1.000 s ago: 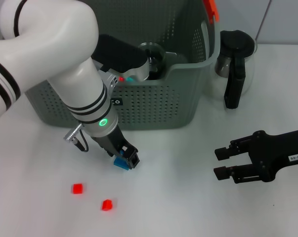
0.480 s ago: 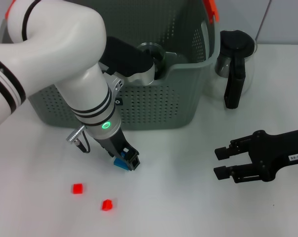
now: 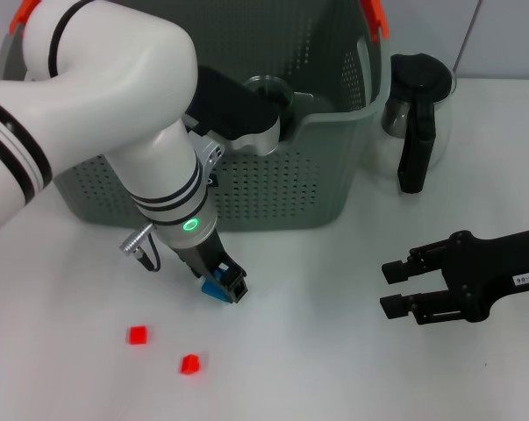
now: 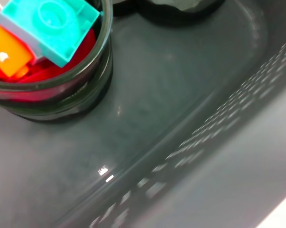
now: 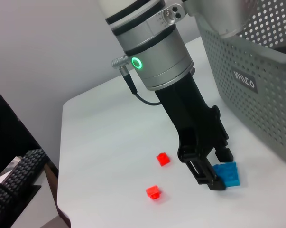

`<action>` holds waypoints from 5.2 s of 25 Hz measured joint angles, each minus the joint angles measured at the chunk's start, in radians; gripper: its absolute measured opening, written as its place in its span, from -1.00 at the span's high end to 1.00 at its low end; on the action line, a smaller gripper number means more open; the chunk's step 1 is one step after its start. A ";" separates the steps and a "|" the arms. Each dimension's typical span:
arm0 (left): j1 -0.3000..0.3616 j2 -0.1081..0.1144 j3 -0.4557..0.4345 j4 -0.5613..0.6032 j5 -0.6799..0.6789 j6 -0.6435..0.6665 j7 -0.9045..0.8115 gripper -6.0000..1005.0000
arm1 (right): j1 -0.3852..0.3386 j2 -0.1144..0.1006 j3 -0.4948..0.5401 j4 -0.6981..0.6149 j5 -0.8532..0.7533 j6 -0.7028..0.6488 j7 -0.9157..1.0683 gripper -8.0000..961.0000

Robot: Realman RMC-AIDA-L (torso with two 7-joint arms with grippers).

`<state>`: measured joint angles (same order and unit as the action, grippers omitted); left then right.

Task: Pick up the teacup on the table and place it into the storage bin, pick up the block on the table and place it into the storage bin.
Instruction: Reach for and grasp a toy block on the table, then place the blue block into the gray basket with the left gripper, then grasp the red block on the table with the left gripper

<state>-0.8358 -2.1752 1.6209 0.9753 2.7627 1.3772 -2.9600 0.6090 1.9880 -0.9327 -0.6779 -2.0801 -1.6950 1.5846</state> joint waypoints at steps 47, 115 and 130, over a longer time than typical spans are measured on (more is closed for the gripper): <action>-0.001 0.000 0.011 0.025 0.013 0.017 -0.003 0.19 | -0.003 0.000 0.000 0.002 0.000 0.000 0.000 -0.18; 0.096 0.065 -0.775 0.372 -0.357 0.048 0.578 -0.47 | 0.008 0.006 0.028 -0.008 0.012 -0.024 0.010 -0.18; 0.394 0.001 -0.877 0.584 -0.554 0.564 0.928 -0.51 | 0.012 0.006 0.028 -0.007 0.006 -0.014 0.005 -0.18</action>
<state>-0.4419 -2.1738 0.7441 1.5591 2.2084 1.9408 -2.0320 0.6212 1.9941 -0.9052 -0.6849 -2.0739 -1.7090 1.5900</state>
